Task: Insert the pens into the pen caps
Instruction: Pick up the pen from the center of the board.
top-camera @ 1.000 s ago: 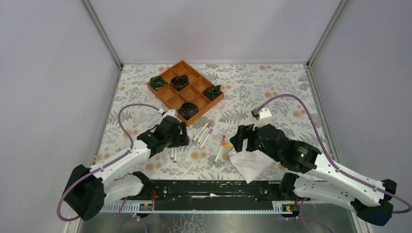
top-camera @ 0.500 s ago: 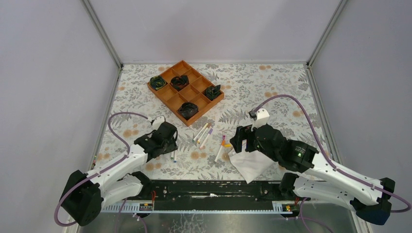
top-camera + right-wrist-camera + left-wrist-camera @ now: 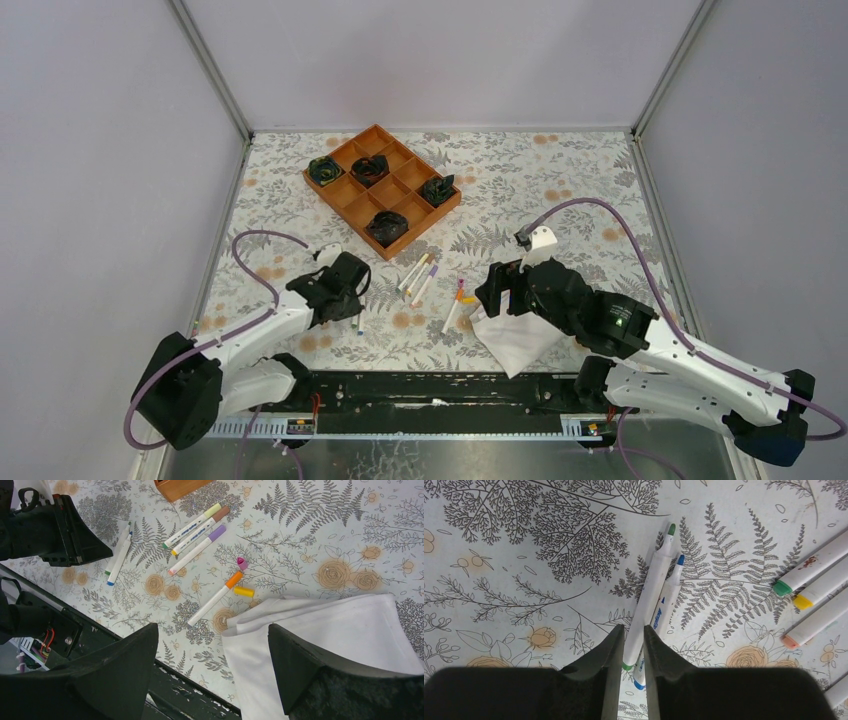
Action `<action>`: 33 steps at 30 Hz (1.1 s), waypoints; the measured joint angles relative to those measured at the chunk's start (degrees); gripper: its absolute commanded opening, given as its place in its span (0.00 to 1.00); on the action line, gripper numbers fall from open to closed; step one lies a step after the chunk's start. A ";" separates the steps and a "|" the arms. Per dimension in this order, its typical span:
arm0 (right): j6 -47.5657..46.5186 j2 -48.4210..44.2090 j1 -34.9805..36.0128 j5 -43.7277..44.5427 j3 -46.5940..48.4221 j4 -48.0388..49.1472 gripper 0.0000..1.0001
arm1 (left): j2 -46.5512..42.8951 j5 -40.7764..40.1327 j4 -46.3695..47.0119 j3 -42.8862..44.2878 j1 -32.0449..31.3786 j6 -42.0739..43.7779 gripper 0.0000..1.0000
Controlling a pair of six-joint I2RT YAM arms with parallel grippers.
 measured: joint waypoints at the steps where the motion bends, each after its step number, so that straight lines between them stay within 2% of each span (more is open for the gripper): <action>1: 0.00 -0.04 0.00 0.00 -0.04 0.02 0.86 | 0.39 0.02 0.00 0.00 0.02 0.00 0.18; 19: 0.04 0.26 0.00 -0.28 -0.35 0.15 0.86 | 4.26 1.38 1.97 -0.50 0.09 -0.02 0.21; 21: 0.04 0.37 0.00 -0.33 -0.37 0.20 0.86 | 4.72 1.49 2.34 -0.50 0.13 -0.02 0.18; 26: 0.09 0.46 0.00 -0.35 -0.48 0.31 0.86 | 5.09 1.51 3.19 -0.48 0.13 0.02 0.00; 33: 0.48 0.46 0.00 -0.35 -0.90 0.48 0.86 | 1.22 1.03 3.15 -0.39 0.13 0.52 0.00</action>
